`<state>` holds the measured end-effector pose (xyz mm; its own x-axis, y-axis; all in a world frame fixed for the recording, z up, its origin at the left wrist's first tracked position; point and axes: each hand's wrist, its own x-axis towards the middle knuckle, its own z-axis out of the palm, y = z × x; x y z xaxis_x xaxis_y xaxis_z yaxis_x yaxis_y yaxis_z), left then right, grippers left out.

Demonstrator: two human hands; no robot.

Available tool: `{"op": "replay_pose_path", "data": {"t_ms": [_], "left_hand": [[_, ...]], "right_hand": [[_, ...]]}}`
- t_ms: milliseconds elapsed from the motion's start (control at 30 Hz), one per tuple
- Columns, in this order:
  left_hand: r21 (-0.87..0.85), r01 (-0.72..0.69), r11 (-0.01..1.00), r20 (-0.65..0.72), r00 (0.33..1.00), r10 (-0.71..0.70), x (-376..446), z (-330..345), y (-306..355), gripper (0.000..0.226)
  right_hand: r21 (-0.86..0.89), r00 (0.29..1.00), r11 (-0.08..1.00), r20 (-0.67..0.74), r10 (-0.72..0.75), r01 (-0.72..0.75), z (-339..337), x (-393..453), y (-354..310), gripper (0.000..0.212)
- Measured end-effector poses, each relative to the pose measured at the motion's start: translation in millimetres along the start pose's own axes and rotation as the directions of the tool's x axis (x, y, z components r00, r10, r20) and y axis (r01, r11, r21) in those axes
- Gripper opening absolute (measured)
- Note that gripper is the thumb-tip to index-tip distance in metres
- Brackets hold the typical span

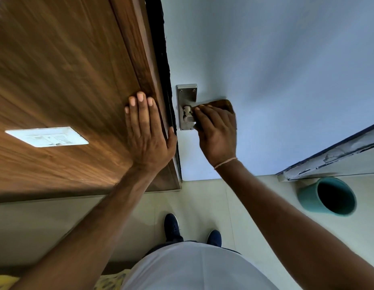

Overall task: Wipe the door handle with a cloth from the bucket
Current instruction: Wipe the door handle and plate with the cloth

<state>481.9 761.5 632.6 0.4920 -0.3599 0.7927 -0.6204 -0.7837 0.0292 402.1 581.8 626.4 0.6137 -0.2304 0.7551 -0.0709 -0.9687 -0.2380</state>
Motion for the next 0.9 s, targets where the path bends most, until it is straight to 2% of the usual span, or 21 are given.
{"op": "replay_pose_path", "data": {"t_ms": [167, 267, 333, 467, 567, 733, 833, 900], "left_hand": [[0.013, -0.004, 1.0, 0.0, 1.0, 0.004, 0, 2, -1, 0.091], [0.022, -0.004, 1.0, 0.003, 1.0, 0.004, 0, 2, -2, 0.09], [0.023, -0.002, 1.0, 0.003, 1.0, 0.002, 0, 1, -2, 0.09], [0.023, -0.003, 1.0, 0.003, 1.0, 0.003, 2, 1, -1, 0.094], [0.036, -0.011, 0.999, 0.006, 1.0, 0.011, 0, 1, -3, 0.092], [0.052, -0.01, 0.999, 0.005, 1.0, 0.01, 1, 1, -2, 0.089], [0.044, 0.0, 0.999, -0.001, 1.0, 0.0, 2, 4, 4, 0.091], [0.039, 0.01, 0.999, -0.005, 1.0, -0.01, 2, 5, 4, 0.091]], "right_hand": [[0.059, 0.986, 0.986, 0.042, -0.159, 0.157, 3, 4, 1, 0.029], [0.019, 0.991, 0.991, 0.012, -0.135, 0.135, -7, -2, 24, 0.032], [0.053, 0.993, 0.992, 0.001, -0.115, 0.115, -5, 2, 22, 0.03], [0.144, 0.973, 0.964, 0.022, -0.228, 0.223, 15, 15, -6, 0.026], [0.129, 0.959, 0.952, 0.022, -0.282, 0.277, 8, 16, 3, 0.027], [0.048, 0.981, 0.979, -0.013, -0.196, 0.196, -7, 8, 21, 0.028], [0.04, 0.975, 0.975, -0.006, -0.22, 0.22, -6, 8, 18, 0.025], [0.026, 0.985, 0.985, 0.007, -0.172, 0.172, -15, 4, 35, 0.023]]}}
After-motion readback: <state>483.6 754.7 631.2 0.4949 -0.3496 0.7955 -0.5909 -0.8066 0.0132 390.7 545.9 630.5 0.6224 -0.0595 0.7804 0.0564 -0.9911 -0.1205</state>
